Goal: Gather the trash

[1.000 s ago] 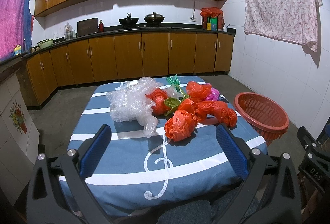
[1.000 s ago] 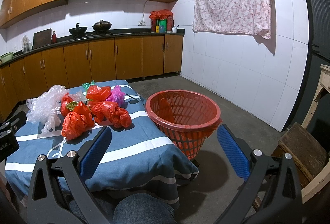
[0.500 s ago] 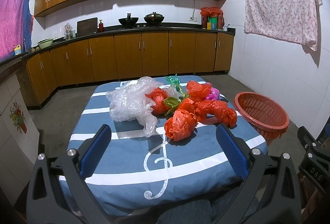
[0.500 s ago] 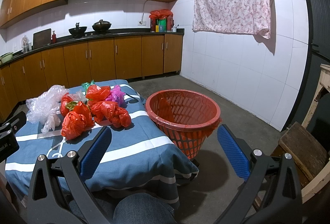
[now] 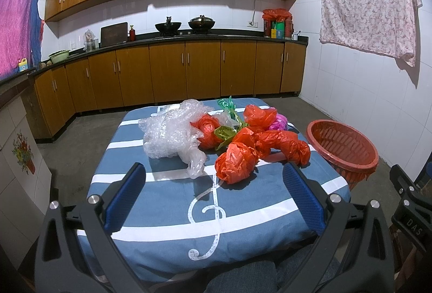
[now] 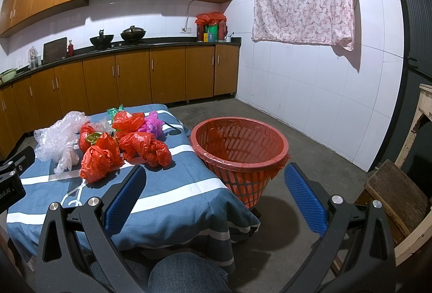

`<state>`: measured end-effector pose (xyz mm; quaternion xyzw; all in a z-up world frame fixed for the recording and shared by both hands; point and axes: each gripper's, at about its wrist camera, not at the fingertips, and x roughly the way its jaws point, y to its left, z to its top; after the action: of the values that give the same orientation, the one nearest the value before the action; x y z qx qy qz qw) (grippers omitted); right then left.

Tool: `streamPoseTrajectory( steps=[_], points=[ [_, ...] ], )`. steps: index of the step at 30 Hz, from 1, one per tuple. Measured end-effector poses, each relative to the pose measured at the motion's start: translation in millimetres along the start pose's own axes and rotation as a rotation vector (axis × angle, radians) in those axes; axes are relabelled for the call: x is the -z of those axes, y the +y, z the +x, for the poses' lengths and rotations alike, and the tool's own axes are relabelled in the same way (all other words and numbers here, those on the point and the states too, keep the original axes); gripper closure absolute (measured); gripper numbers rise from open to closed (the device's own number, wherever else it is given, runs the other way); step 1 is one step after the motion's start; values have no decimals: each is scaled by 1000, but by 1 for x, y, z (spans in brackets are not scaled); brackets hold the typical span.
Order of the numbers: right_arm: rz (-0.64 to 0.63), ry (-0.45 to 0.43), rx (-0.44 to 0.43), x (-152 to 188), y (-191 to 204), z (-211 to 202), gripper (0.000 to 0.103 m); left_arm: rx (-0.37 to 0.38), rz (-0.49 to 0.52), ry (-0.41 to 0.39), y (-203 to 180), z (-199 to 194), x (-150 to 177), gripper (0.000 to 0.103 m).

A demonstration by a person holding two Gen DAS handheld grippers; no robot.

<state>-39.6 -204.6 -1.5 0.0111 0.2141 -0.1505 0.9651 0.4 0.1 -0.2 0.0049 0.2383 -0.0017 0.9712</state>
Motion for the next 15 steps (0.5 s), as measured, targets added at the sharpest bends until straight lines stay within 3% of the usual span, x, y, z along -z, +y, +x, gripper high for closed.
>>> streamPoseTrajectory(
  steps=[15],
  points=[
    [0,0,-1,1,1,1,2,0,1,1,0,0,0,4]
  ],
)
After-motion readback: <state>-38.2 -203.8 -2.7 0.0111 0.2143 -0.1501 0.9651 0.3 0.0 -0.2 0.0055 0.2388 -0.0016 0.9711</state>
